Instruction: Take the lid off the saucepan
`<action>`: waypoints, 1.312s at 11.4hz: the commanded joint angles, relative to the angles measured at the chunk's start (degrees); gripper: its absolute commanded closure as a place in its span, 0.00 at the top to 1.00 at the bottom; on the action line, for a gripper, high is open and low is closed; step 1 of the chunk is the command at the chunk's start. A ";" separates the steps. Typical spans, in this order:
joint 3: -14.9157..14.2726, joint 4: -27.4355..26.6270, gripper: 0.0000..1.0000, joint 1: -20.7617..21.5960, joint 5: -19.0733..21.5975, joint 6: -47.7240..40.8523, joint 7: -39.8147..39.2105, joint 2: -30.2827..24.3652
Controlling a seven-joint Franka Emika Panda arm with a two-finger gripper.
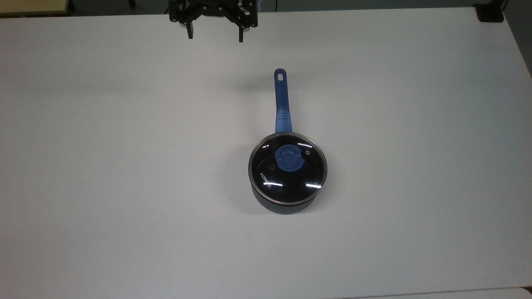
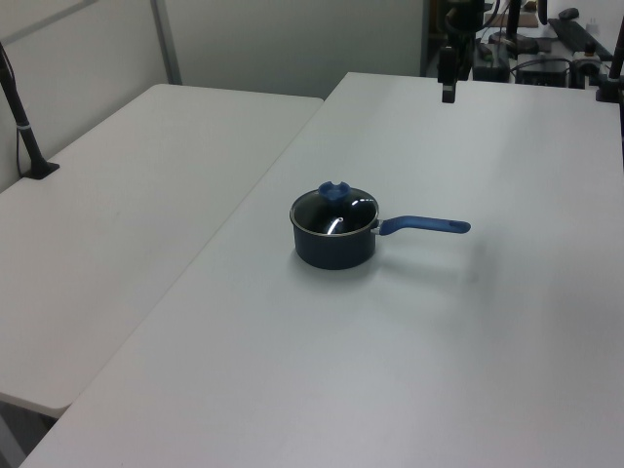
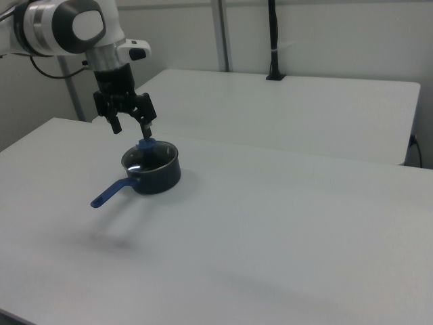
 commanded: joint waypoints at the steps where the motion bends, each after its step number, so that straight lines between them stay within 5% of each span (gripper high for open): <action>1: 0.02 0.17 1.00 0.97 0.18 5.59 -0.93 2.42; 4: 0.19 0.96 1.00 3.86 1.23 14.71 -0.05 7.34; 6: 0.11 2.88 1.00 5.27 5.44 22.09 0.13 12.42; 10: 0.11 7.12 1.00 7.65 4.93 31.84 -0.66 21.84; 15: 0.63 7.12 1.00 8.70 0.98 39.18 -0.84 25.72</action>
